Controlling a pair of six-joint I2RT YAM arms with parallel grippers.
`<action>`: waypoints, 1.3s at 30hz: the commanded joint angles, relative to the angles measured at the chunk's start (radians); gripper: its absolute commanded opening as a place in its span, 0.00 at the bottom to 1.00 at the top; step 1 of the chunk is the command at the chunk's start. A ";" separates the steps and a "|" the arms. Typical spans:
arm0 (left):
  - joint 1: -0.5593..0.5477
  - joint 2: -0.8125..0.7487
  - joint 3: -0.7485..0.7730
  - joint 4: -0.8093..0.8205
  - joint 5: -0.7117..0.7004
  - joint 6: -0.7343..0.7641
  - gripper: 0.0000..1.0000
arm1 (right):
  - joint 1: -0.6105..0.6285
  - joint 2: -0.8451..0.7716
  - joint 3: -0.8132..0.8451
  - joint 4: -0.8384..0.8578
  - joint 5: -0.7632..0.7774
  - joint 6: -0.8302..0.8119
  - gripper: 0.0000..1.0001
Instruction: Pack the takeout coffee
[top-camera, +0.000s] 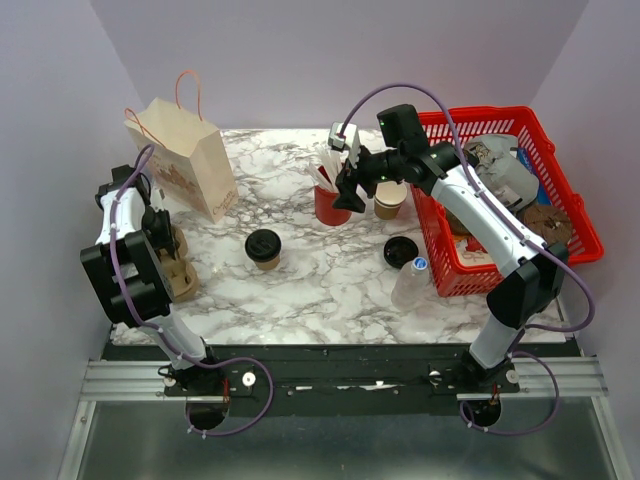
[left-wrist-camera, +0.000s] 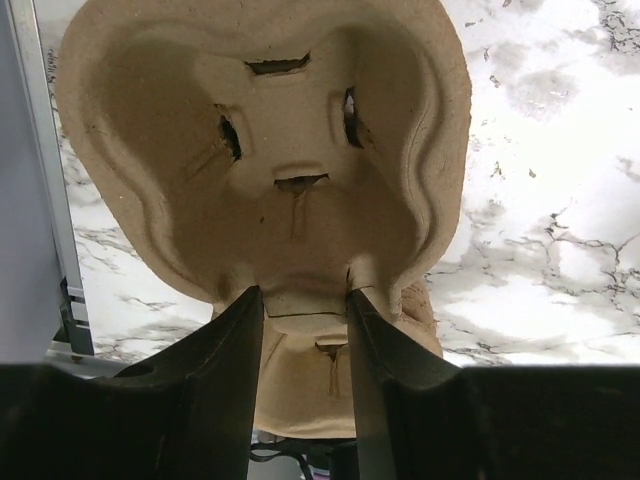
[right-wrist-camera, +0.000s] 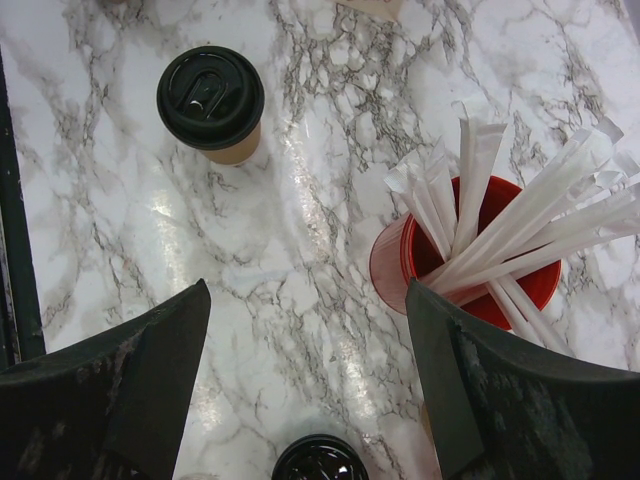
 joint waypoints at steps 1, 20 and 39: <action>0.006 -0.058 0.032 -0.024 -0.011 0.009 0.22 | 0.007 -0.004 0.009 0.011 0.019 0.010 0.88; -0.026 -0.242 0.108 -0.206 0.283 0.190 0.00 | 0.007 0.005 0.015 0.029 0.020 0.026 0.88; -0.288 -0.194 -0.194 0.018 0.318 0.060 0.00 | 0.005 -0.090 -0.057 0.081 0.046 0.051 0.88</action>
